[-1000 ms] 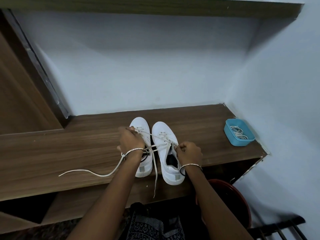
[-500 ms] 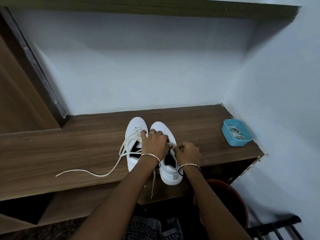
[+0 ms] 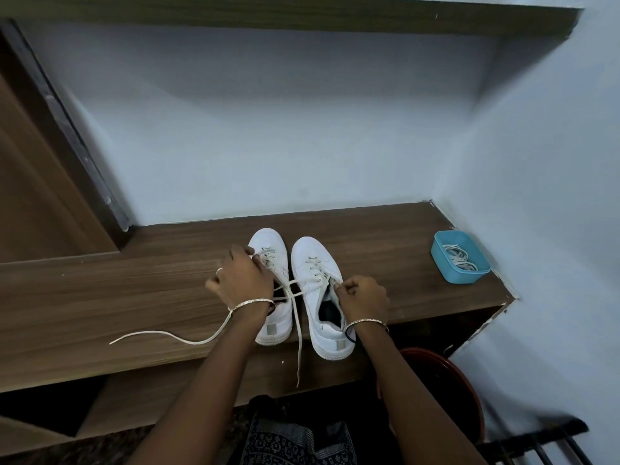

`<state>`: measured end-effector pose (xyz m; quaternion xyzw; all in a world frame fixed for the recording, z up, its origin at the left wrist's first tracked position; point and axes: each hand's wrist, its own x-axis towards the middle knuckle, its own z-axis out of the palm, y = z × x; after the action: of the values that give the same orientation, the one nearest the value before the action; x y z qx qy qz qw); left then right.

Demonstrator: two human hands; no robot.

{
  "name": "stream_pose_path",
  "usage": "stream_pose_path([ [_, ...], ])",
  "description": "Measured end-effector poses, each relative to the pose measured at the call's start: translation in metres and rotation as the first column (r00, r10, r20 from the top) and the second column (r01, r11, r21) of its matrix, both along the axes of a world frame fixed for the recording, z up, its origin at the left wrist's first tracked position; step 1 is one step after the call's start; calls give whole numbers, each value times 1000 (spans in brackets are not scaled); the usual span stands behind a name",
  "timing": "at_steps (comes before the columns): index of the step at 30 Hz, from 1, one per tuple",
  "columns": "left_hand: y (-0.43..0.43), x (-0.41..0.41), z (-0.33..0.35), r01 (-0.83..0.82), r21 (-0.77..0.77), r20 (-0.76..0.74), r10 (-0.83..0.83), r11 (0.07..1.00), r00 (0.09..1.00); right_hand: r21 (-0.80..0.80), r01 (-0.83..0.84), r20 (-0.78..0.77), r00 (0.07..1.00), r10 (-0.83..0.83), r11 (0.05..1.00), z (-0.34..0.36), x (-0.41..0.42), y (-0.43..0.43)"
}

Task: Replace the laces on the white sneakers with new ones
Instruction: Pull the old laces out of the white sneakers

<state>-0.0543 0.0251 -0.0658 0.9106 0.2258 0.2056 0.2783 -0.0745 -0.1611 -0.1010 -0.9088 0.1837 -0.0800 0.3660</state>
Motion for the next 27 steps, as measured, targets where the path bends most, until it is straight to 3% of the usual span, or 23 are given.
stream_pose_path([
  [2, -4, -6, 0, 3, 98, 44, -7, 995, 999, -19, -7, 8, 1000, 7, 1000, 2, 0, 2],
  [5, -23, -17, -2, 226, 274, 106, -263, 935, 959, -48, -40, 81, 996, 44, 998, 6, 1, 5],
  [8, -48, -27, -8, 444, 280, -84, -439, 851, 895, -180, -187, 162, 963, 216, 966, 10, 4, 12],
  [12, -64, -31, -19, 469, 254, -264, -406, 846, 875, -312, -284, 84, 942, 324, 906, 11, 11, 14],
  [18, -66, -41, -17, 442, 285, -314, -352, 851, 882, -423, -295, 52, 936, 348, 857, 14, 10, 14],
  [23, -67, -44, -13, 405, 219, -335, -322, 888, 886, -336, -239, 116, 949, 292, 911, 9, 10, 10],
  [27, -69, -48, -12, 380, 175, -342, -306, 908, 889, -15, -60, 148, 987, 61, 998, 5, 13, 4],
])
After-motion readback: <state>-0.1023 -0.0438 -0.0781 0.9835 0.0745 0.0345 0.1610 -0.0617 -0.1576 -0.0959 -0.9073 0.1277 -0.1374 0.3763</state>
